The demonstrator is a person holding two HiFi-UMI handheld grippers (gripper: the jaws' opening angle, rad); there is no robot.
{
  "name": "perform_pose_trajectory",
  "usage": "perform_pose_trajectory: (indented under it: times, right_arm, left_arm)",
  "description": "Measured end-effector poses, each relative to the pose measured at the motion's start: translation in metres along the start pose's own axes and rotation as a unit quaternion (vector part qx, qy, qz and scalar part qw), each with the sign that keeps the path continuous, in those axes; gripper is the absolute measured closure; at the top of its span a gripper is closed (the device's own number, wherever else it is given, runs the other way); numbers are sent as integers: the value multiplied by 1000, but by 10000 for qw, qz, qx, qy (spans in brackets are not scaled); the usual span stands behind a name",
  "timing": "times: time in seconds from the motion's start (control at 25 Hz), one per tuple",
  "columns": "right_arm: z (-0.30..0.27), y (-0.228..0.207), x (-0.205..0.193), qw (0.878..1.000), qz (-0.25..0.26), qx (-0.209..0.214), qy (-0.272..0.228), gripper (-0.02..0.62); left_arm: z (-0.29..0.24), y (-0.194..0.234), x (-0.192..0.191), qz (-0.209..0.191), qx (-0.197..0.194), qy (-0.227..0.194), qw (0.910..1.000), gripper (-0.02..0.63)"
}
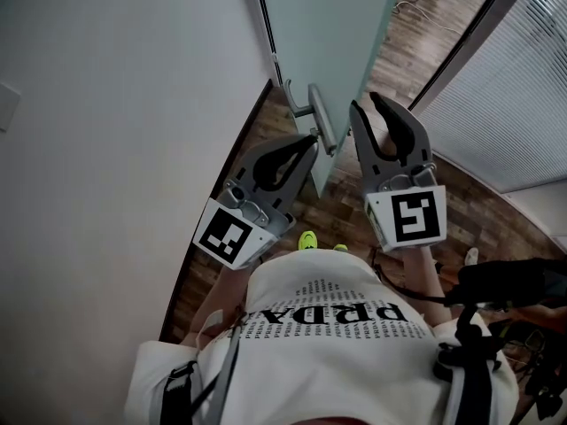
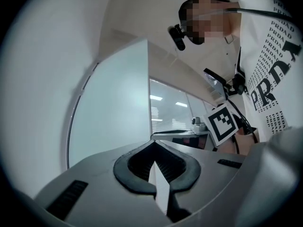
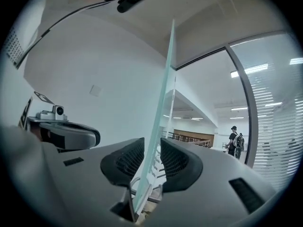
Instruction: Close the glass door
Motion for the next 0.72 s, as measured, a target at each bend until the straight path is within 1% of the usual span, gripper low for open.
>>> perform_pose_trajectory:
  times: [0.12, 0.36, 0.48, 0.64, 0.72]
  right_arm:
    - [-7, -2, -1, 9998, 154, -55, 78, 526]
    - [-15, -5, 0, 9997, 204, -27, 103, 528]
    - [-17, -4, 3, 9999, 90, -8, 105, 534]
    - [-10, -4, 3, 9998, 112, 58, 180, 534]
    - [-4, -2, 1, 9997, 124, 141, 184, 534]
  left_arm:
    - [-5, 6, -1, 9, -25, 62, 10000, 606]
    - [-19, 17, -1, 13, -167, 105, 9998, 606]
    - [-23, 21, -1, -3, -253, 100, 9996, 606]
    - [-29, 13, -6, 44, -417, 129, 9990, 606]
    - [-31, 8, -7, -49, -446, 64, 9990, 606]
Point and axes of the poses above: the fingertips, and each gripper's own axes: z backward along the fingers, y to its left, x out of its top, the point moved 4 cm from there along z, backward along the fingers, and after that the axes turned 2 degrees about -x, right-handed, at the moved point
